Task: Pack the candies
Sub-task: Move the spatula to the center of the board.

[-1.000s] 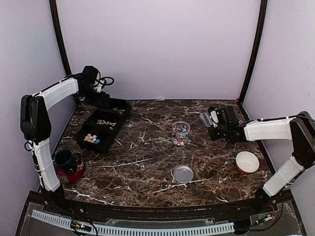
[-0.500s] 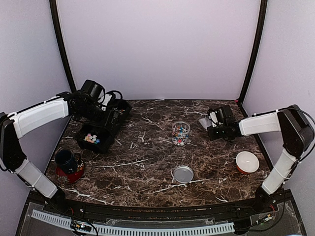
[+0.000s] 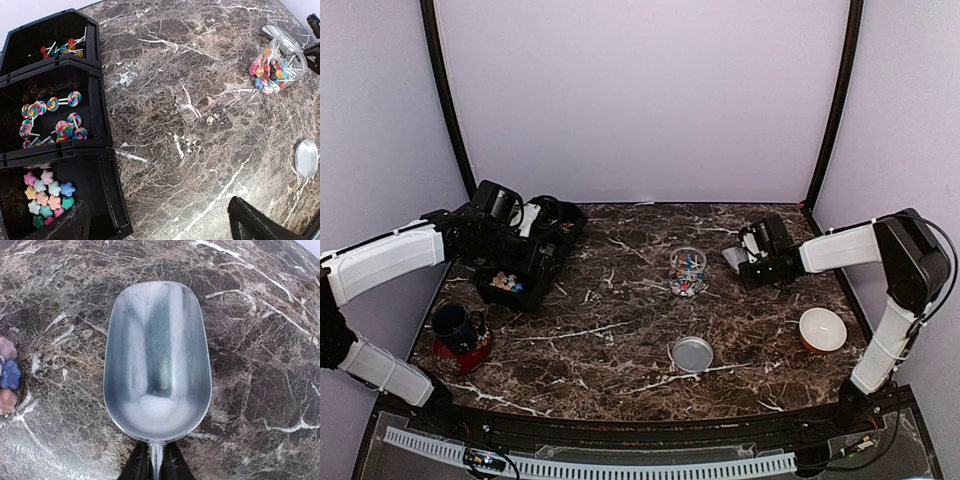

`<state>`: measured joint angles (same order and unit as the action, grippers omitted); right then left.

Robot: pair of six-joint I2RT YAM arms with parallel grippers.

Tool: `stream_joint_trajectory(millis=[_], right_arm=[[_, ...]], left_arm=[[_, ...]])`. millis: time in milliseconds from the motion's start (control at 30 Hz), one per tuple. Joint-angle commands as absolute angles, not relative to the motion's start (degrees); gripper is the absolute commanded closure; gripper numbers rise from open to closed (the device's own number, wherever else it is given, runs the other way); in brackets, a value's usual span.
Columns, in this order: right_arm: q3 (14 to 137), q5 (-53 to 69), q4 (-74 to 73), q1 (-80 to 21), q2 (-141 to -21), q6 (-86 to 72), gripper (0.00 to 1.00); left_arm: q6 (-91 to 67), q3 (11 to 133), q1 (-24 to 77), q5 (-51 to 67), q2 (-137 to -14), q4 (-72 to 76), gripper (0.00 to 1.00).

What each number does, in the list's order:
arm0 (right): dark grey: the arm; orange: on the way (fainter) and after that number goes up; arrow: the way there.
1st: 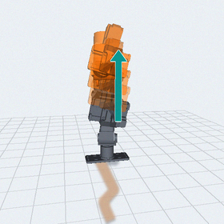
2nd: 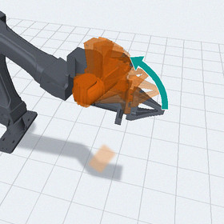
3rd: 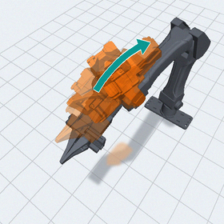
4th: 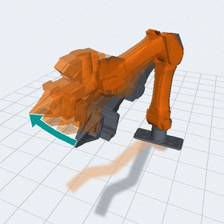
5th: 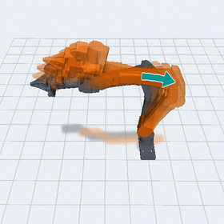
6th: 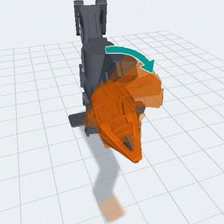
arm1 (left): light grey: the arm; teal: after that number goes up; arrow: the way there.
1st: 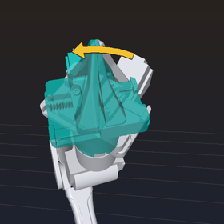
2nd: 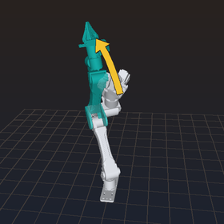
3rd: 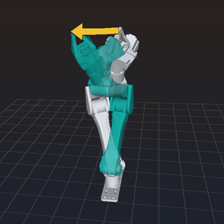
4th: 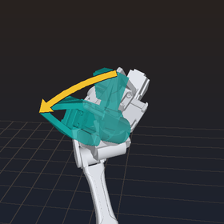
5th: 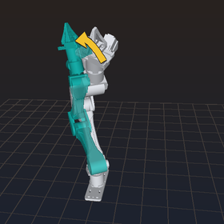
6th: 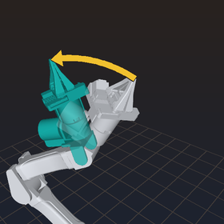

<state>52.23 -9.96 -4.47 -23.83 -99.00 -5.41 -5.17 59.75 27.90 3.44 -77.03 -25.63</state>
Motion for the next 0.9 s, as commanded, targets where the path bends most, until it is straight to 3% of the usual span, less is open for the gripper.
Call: stream_joint_trajectory(millis=[0,600,867], right_arm=[[53.91,-9.4,-6.09,-23.47,-99.76,-6.55,0.82],[56.42,-9.95,-13.65,-24.47,-90.04,-5.99,0.58],[50.43,-11.01,-12.37,-34.1,-78.33,0.02,0.44]], left_arm=[[-4.72,57.95,27.99,3.65,-74.54,-23.29,0.01],[-4.57,57.06,27.96,1.81,-73.85,-22.78,0.01],[-4.72,56.95,27.97,1.52,-73.74,-22.6,0.01]])
